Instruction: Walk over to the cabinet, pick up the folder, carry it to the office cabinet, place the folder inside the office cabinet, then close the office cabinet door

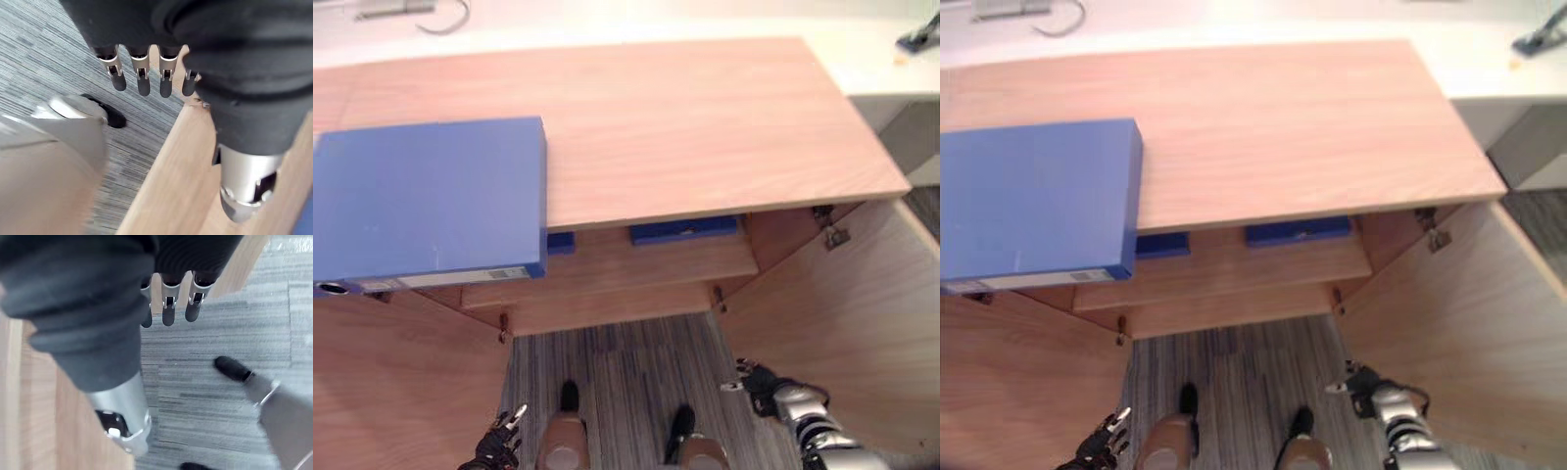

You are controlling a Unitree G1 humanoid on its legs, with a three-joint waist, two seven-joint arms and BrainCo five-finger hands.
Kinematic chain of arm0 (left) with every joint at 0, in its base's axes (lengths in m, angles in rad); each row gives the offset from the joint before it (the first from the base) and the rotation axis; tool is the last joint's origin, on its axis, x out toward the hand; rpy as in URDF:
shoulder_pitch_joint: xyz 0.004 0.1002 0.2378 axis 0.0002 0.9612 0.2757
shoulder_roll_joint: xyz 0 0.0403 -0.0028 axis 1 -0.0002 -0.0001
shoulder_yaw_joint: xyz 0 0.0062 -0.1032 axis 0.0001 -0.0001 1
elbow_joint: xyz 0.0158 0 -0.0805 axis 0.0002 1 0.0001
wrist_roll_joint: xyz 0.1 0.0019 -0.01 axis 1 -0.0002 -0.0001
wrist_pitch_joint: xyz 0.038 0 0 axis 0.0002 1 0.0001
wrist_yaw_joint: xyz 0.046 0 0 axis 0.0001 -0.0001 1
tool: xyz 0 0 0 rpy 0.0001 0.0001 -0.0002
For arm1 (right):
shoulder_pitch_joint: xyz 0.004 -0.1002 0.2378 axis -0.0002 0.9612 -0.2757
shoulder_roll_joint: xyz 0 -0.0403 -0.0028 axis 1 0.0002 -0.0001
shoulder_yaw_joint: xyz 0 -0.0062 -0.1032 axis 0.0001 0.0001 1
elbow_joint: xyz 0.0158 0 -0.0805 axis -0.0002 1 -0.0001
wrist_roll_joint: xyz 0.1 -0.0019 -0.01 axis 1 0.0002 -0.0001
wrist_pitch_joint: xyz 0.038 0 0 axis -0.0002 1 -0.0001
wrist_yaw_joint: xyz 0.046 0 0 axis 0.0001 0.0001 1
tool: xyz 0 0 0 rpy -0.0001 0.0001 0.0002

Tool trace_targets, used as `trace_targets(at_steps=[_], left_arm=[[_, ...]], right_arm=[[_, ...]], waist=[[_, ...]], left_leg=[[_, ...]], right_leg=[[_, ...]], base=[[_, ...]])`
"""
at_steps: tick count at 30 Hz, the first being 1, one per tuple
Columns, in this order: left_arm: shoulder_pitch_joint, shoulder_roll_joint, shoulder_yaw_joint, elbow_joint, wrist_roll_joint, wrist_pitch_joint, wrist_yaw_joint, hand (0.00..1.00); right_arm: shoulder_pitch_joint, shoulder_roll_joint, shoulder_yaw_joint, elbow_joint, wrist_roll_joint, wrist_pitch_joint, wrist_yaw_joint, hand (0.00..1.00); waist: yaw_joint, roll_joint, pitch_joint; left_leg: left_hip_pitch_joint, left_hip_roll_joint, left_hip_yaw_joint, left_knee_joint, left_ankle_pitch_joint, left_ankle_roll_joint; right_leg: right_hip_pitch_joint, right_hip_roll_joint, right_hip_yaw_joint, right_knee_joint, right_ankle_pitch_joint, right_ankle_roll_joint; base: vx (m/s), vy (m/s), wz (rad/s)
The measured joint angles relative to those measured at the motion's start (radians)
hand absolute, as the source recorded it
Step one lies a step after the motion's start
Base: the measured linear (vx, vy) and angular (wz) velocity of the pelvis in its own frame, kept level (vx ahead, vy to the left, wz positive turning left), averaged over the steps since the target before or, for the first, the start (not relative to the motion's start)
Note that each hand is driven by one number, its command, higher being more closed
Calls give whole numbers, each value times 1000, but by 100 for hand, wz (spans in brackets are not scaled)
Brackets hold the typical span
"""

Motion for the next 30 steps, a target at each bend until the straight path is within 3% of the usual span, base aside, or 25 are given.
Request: trace_targets(at_steps=[1, 5, 11, 21, 24, 30], left_arm=[[3, -27, 24, -70, -4, -10, 18, 0], [43, -92, 6, -320, -18, -19, 55, 0], [78, -113, -89, -577, -4, -27, 65, 0], [190, -205, -118, -811, 75, -44, 72, 0], [207, -231, -121, -943, 160, -44, 110, 0], [230, -241, -108, -1178, 550, -84, 266, 0]], right_arm=[[31, 54, -45, 2, 129, -12, -34, 0], [77, 135, -118, 18, 237, -23, -99, 0], [120, 178, -171, 31, 236, -27, -158, 0], [181, 212, -319, 103, 230, -29, -165, 0], [202, 217, -324, 106, 231, -29, -173, 0], [211, 237, -339, 102, 235, -39, -196, 0]], waist=[[0, 5, -27], [4, 14, -58], [24, 39, -85], [89, 39, -145], [105, 38, -159], [118, 27, -166]], left_leg=[[21, 0, -33, -67, 37, -2], [51, -8, -104, -140, 80, -6], [51, -53, -212, -177, 112, 6], [33, -95, -343, -178, 129, -1], [17, -97, -372, -178, 136, -3], [15, -99, -378, -178, 145, -2]], right_leg=[[16, 9, -35, -12, 0, 0], [74, 18, -111, -32, -4, 5], [142, 0, -230, -43, -15, 18], [213, -8, -368, -23, -49, 48], [214, -1, -395, -24, -50, 49], [216, -1, -400, -24, -49, 49]], base=[[43, -87, 59], [50, -36, 56], [33, 19, 63], [26, -13, 41], [-8, -18, 26], [-2, -4, 3]])
